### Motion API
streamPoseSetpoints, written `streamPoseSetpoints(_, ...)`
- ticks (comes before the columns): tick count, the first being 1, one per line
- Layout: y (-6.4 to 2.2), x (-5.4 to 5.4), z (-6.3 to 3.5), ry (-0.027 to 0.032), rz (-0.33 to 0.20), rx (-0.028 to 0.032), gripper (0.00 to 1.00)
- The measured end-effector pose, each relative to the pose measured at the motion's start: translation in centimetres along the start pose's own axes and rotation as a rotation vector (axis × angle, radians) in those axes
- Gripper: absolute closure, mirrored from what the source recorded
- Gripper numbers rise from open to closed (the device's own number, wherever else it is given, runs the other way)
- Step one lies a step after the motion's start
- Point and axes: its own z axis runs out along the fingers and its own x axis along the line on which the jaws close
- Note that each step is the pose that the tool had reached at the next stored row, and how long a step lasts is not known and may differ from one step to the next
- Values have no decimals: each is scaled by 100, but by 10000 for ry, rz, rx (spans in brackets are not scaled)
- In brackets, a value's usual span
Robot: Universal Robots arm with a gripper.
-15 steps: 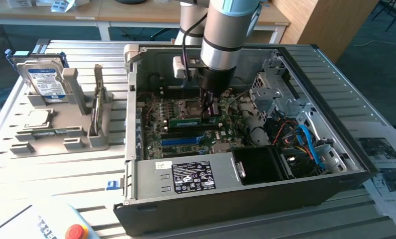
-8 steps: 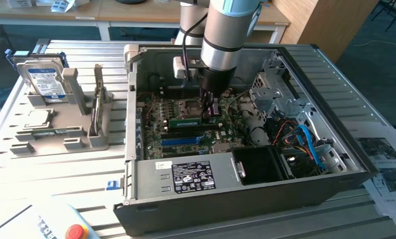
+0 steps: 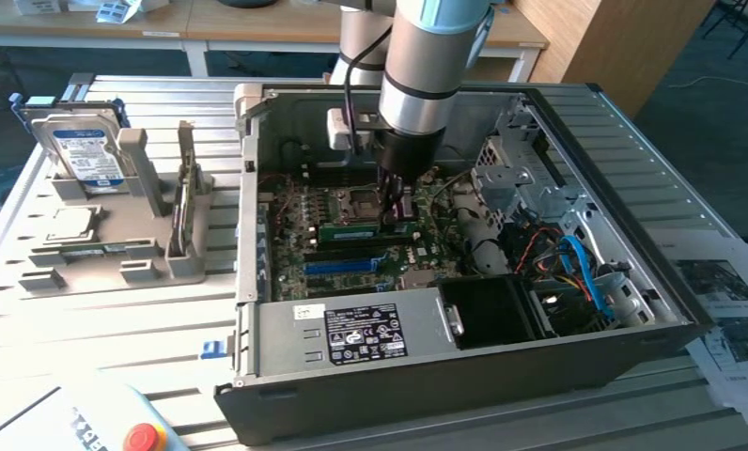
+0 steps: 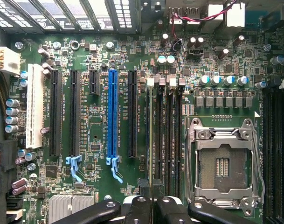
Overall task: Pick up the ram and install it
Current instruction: 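Insert the ram into the slot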
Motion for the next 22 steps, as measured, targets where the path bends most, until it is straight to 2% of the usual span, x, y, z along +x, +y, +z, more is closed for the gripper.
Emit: streamPoseSetpoints(22,0,-9,23,-1,0,0,88)
